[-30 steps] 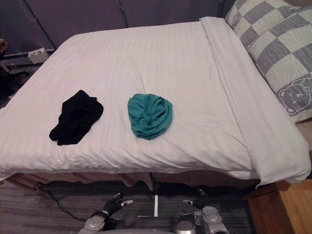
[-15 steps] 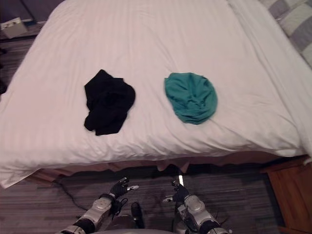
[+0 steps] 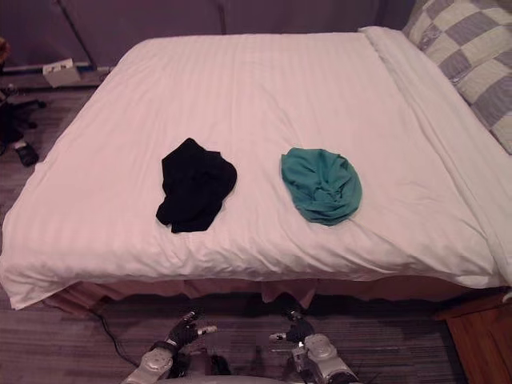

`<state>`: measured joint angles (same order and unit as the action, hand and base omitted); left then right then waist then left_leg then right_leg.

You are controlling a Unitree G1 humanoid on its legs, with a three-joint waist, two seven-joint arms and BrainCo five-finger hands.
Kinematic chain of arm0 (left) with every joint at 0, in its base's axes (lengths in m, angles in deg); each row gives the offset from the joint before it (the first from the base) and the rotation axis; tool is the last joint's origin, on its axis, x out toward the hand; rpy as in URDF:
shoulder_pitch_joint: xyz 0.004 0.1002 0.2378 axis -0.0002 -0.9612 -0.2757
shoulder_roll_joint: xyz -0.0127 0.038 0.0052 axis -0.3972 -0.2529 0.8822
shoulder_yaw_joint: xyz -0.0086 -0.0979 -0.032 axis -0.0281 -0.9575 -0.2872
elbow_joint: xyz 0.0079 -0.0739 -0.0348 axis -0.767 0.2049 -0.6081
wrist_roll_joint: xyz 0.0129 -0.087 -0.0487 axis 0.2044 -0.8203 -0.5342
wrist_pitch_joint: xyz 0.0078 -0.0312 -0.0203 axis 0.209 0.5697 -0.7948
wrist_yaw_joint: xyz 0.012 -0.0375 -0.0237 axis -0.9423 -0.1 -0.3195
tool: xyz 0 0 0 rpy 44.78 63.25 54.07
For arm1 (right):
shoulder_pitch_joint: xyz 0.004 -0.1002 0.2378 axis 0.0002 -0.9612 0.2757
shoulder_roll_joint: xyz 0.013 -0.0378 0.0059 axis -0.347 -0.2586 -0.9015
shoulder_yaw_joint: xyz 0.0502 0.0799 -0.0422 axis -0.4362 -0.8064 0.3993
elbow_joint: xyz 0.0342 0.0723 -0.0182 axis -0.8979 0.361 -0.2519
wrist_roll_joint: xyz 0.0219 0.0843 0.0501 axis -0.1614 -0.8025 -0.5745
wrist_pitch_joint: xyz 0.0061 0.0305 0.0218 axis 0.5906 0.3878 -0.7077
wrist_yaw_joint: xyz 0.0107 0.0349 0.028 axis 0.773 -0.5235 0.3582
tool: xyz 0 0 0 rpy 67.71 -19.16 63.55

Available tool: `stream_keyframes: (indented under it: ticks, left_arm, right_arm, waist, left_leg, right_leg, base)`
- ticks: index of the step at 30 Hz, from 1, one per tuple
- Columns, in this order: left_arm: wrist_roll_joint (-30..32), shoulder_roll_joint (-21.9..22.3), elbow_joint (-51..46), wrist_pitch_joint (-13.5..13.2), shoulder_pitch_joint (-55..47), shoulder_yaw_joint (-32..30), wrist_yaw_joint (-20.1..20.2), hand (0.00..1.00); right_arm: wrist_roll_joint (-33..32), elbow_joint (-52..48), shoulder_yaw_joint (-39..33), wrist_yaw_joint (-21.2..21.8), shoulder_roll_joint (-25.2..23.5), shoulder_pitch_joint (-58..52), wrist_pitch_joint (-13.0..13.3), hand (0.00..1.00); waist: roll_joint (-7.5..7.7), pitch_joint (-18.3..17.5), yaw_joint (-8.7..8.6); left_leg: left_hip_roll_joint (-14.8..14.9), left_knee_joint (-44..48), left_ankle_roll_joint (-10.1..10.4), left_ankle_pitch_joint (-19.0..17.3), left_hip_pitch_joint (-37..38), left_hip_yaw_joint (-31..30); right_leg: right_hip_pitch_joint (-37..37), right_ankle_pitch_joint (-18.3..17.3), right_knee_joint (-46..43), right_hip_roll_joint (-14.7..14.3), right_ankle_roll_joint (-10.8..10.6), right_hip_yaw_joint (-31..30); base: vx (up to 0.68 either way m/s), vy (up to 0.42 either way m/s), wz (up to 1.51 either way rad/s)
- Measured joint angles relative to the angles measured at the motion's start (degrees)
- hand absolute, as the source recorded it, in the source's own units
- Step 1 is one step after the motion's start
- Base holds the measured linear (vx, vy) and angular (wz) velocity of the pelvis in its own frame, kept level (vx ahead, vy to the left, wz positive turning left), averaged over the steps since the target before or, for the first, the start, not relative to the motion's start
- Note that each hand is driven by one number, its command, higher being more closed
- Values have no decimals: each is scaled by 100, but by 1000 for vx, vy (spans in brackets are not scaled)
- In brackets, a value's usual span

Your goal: Tidy the bed and pick cloth on bed and put in laundry

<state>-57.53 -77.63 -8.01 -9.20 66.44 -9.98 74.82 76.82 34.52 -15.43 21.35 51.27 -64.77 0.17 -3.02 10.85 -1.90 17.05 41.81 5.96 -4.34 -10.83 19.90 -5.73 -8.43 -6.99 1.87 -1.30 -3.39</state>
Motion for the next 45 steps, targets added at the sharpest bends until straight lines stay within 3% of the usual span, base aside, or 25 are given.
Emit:
stream_keyframes:
  ticks: [1,2,3,4,5,8,10,13,14,17,19,21,23,25,28,29,32,35,40,43,45]
  left_arm:
    - [-10,24,25,3,-13,11,0,0]
    - [-12,98,18,-10,-66,16,27,0]
    - [-17,178,14,-25,-115,18,24,0]
    - [-26,198,25,-22,-105,21,22,0]
    - [-63,159,3,-6,-59,35,22,0]
    - [-69,112,17,113,47,148,63,0]
    - [-64,87,44,117,-12,327,80,0]
    - [-106,88,43,138,23,452,57,0]
    - [-180,83,42,236,23,449,22,0]
    - [-447,54,98,442,-32,375,-135,0]
    - [-608,52,199,618,-142,91,-300,0]
    - [-895,-4,211,827,-429,-656,-554,0]
    - [-936,-167,214,828,-597,-1180,-707,0]
    - [-927,-406,212,769,-790,-1810,-793,0]
    - [-904,-986,180,462,-1009,-2665,-989,0]
    - [-910,-1235,80,230,-1005,-2906,-1103,0]
    - [-874,-1810,-636,-224,-934,-3061,-1303,0]
    - [-554,-2288,-1496,-523,-577,-2959,-1578,0]
    - [-157,-2669,-2693,-609,71,-2256,-1741,0]
    - [-51,-2737,-3519,-535,397,-1919,-1711,0]
    - [-57,-2868,-3990,-351,626,-1676,-1565,0]
  right_arm:
    - [24,6,-71,-30,15,27,-30,0]
    - [117,11,-215,-108,121,26,-83,0]
    - [146,12,-222,-135,272,3,-90,0]
    - [148,29,-234,-147,331,-3,-110,0]
    - [110,25,-450,-172,330,-87,-201,0]
    - [-75,57,-845,-269,185,-210,-341,0]
    - [-175,54,-987,-283,157,-262,-341,0]
    - [-298,27,-1304,-382,131,-361,-401,0]
    - [-292,16,-1422,-425,111,-382,-433,0]
    - [-257,10,-1694,-534,91,-425,-459,0]
    - [-218,9,-1930,-719,92,-453,-485,0]
    - [-176,13,-2388,-1029,138,-594,-599,0]
    - [-205,15,-2832,-1223,204,-759,-606,0]
    - [-308,15,-3404,-1392,376,-838,-612,0]
    - [-303,0,-4252,-1621,979,-869,-489,0]
    - [-280,-79,-4415,-1745,1298,-857,-314,0]
    - [288,-772,-4412,-2043,1838,-790,5,0]
    - [1033,-1637,-3970,-2304,2213,-656,52,0]
    - [1866,-2540,-2987,-2365,2546,-177,-174,0]
    - [2183,-2721,-2556,-2337,2658,267,-195,0]
    - [2251,-2822,-2318,-2246,2736,534,-241,0]
  waist:
    - [-42,-33,6]
    - [-116,-104,-11]
    - [-321,-220,-29]
    - [-403,-232,-24]
    - [-284,-252,-73]
    - [-9,-315,-32]
    - [13,-336,-57]
    - [-73,-390,-130]
    - [-117,-425,-198]
    - [-132,-444,-184]
    - [-93,-450,-185]
    - [-35,-493,-134]
    - [27,-527,-21]
    - [95,-518,-12]
    - [192,-533,-1]
    - [195,-532,9]
    - [162,-523,-21]
    - [136,-508,-30]
    - [152,-497,-40]
    - [159,-458,-37]
    - [157,-457,-64]
  left_leg:
    - [-72,-167,-100,-247,82,-129]
    - [-421,-1388,-160,-378,406,-440]
    - [-563,-2553,-57,-68,644,-765]
    - [-535,-2834,-43,9,706,-846]
    - [-622,-3051,-51,148,804,-764]
    - [-738,-3694,-31,307,1213,-550]
    - [-835,-4159,-12,475,1600,-485]
    - [-923,-4351,-11,519,1783,-484]
    - [-923,-4387,-6,523,1783,-526]
    - [-916,-4420,6,531,1783,-562]
    - [-909,-4514,25,577,1804,-577]
    - [-901,-4599,52,618,1817,-688]
    - [-901,-4640,63,629,1821,-733]
    - [-916,-4712,48,666,1835,-795]
    - [-927,-4725,36,675,1834,-874]
    - [-930,-4740,30,680,1833,-898]
    - [-935,-4766,10,709,1748,-934]
    - [-926,-4767,27,727,1626,-936]
    - [-924,-4765,32,731,1552,-891]
    - [-942,-4729,73,764,1544,-831]
    - [-934,-4727,123,841,1554,-808]
  right_leg:
    - [-8,-3,-23,15,-11,-105]
    - [113,-1,-88,49,-52,-409]
    - [304,22,-120,-99,-133,-584]
    - [385,29,-153,-174,-178,-660]
    - [413,84,-137,-77,-294,-668]
    - [373,131,-73,23,-330,-647]
    - [258,130,-61,50,-331,-552]
    - [102,128,40,116,-335,-306]
    - [80,128,70,125,-335,-226]
    - [40,129,133,124,-335,-62]
    - [-25,129,205,121,-334,76]
    - [-94,129,260,114,-334,270]
    - [-136,128,319,117,-334,360]
    - [-176,128,346,130,-334,491]
    - [-265,128,427,210,-334,652]
    - [-286,128,436,228,-334,691]
    - [-248,128,466,241,-334,814]
    - [-183,129,501,240,-333,960]
    - [-114,133,512,241,-333,966]
    - [-119,136,486,266,-336,993]
    - [-104,136,361,294,-335,1117]
  base:
    - [44,123,-110]
    - [33,90,-115]
    - [25,103,-117]
    - [41,68,-69]
    - [73,59,-32]
    - [70,18,-20]
    - [84,2,-26]
    - [58,10,2]
    - [52,-24,19]
    - [39,-42,14]
    - [21,-49,21]
    - [35,-51,27]
    - [40,-46,21]
    - [27,-29,20]
    - [4,-11,16]
    - [-22,-1,12]
    - [-68,-16,11]
    - [-59,-20,14]
    - [35,-10,0]
    - [106,-10,-2]
    - [127,-25,8]
